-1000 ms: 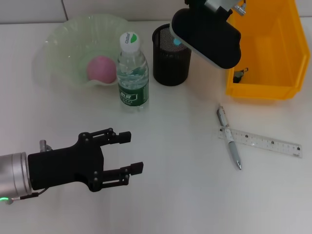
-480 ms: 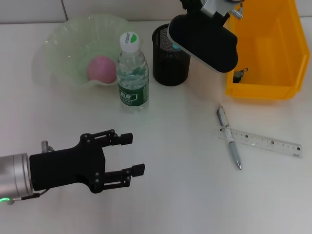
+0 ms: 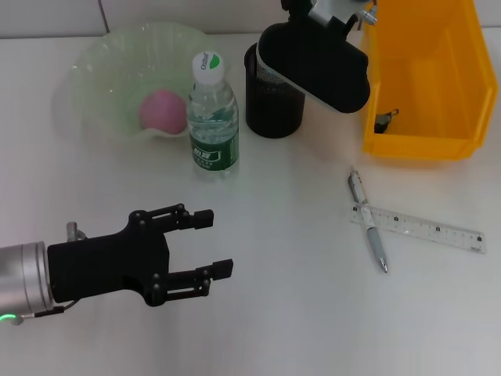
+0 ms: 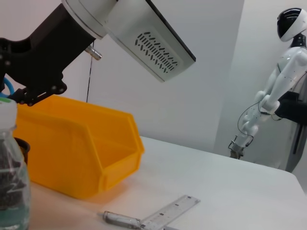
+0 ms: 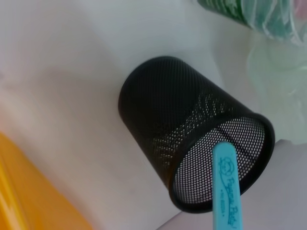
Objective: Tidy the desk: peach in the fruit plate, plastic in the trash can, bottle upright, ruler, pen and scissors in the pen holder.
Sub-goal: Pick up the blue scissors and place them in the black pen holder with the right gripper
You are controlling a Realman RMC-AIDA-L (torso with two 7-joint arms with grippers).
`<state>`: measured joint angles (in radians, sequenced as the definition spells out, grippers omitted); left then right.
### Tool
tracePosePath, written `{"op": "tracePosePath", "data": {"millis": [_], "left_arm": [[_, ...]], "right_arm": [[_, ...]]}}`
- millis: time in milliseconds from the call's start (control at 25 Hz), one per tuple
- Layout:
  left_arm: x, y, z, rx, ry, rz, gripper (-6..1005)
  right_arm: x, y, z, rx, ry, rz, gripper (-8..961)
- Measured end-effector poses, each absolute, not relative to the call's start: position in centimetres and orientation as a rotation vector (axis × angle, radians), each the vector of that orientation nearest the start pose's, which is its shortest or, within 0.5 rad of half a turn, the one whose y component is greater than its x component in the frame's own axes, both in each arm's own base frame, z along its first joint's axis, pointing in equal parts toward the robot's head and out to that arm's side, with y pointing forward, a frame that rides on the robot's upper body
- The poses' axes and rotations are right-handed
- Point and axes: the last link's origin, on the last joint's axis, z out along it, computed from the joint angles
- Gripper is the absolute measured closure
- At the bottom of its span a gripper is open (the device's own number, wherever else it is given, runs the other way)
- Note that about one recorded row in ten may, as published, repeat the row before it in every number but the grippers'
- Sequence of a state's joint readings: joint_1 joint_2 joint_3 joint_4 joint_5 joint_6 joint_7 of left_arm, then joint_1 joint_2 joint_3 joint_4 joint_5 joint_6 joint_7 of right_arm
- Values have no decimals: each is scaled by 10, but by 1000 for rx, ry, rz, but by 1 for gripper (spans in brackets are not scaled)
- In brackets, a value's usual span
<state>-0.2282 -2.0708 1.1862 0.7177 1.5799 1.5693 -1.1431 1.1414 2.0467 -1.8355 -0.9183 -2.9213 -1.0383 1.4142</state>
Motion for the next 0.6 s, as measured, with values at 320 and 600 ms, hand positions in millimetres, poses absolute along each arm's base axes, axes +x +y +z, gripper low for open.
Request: {"op": "tracePosePath", "data": {"millis": [320,600], "left_arm": [[-276,251,-30,-2793,-417,-845,210],[-275,251,-30,-2793,-412,-845,207]], "right_arm": [[56,454,-64,-2008,-1651,-1296,711],[57,455,-66,-2003,-1661,-1301,710]]}}
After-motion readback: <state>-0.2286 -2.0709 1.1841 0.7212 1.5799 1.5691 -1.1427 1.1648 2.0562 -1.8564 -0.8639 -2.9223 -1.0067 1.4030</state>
